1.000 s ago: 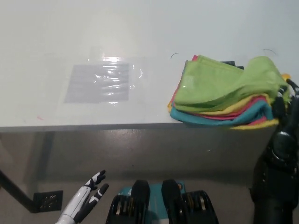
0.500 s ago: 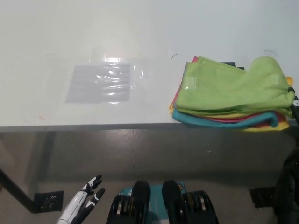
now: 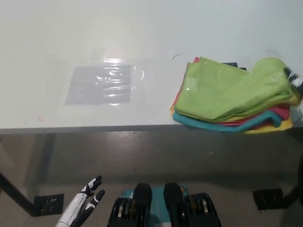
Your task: A stack of folded microfibre clothes with a single fold is kept infront of the robot. the robot uses its right hand to grab one end of the clothes and pulla it away from the other end to unfold
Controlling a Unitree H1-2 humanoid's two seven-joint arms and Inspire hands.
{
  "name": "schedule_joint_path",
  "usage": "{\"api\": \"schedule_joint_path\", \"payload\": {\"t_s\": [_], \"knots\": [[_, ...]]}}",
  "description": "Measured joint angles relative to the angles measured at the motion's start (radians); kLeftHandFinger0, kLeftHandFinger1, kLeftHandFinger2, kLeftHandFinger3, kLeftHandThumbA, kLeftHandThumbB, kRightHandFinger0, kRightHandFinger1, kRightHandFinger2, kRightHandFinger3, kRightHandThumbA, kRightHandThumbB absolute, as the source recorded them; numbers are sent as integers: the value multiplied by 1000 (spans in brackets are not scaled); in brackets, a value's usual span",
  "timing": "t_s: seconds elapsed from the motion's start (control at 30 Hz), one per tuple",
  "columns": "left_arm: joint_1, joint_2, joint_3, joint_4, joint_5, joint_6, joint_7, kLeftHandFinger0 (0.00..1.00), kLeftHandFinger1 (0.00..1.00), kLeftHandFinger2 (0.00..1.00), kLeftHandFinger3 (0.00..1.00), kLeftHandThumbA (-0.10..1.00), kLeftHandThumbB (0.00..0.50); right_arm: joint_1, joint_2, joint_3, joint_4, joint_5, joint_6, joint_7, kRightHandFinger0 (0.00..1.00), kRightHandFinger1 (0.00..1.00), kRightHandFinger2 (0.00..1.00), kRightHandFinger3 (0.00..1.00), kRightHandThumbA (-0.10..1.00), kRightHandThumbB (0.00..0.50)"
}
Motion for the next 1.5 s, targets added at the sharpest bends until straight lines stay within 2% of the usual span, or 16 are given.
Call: {"api": "schedule_joint_path", "payload": {"t_s": [0.07,0.1,0.17,0.23,0.27,0.37,0.4,0.53,0.67,0.8,0.97,1.0,1.1,1.37,1.43,1.5], "knots": [[-1,0,0,1,0,0,-1,1000,1000,1000,1000,1000,500,-1,-7,0,-51,-6,12,0,1000,1000,1000,1000,1000,345],[1,0,1,1,0,1,-1,1000,1000,1000,1000,1000,500,0,-9,1,-115,-11,30,0,1000,1000,1000,1000,1000,387],[1,-1,1,2,-1,2,-1,1000,1000,1000,1000,1000,500,1,-9,0,-186,-14,49,1,1000,1000,1000,1000,1000,387],[1,-1,0,4,-1,3,-2,1000,1000,1000,1000,1000,500,3,-9,-1,-252,-16,65,3,1000,1000,1000,1000,1000,429],[1,-1,0,4,-1,3,-2,1000,1000,1000,1000,1000,500,3,-9,-1,-264,-16,66,3,1000,1000,1000,1000,1000,357],[1,-1,0,7,-1,5,-2,1000,1000,1000,1000,1000,500,6,-10,-1,-381,-16,95,10,1000,1000,1000,1000,1000,354],[1,-1,0,7,-1,5,-2,1000,1000,1000,1000,1000,500,6,-11,-1,-398,-16,98,11,1000,1000,1000,1000,1000,383],[1,-1,0,11,0,7,-2,1000,1000,1000,1000,1000,500,6,-18,-2,-520,-19,129,20,1000,1000,1000,1000,1000,398],[1,-1,0,13,0,8,-2,1000,1000,1000,1000,1000,500,6,-24,-4,-639,-21,157,26,1000,1000,1000,1000,1000,385],[2,-1,-1,13,0,9,-2,1000,1000,1000,1000,1000,500,6,-35,-4,-760,-21,184,32,1000,1000,1000,1000,1000,292],[5,0,-2,13,0,9,-3,1000,1000,1000,1000,1000,500,7,-51,-1,-935,-27,225,48,1000,1000,1000,1000,1000,320],[6,0,-3,13,0,9,-3,1000,1000,1000,1000,1000,500,7,-54,1,-970,-29,235,52,1000,1000,1000,1000,1000,352],[10,6,-11,11,6,10,-4,1000,1000,1000,1000,1000,500,21,-67,34,-1102,-35,269,81,1000,1000,1000,1000,1000,332],[12,30,-23,-12,26,11,-4,1000,1000,1000,1000,1000,500,281,-8,214,-1242,-40,268,149,1000,1000,1000,1000,1000,376],[12,30,-23,-7,23,9,-4,1000,1000,1000,1000,1000,500,392,24,277,-1230,-42,235,153,1000,1000,1000,1000,1000,326],[12,29,-23,-4,20,7,-4,1000,1000,1000,1000,1000,500,483,42,332,-1210,-42,204,156,1000,1000,1000,1000,1000,324]]}}
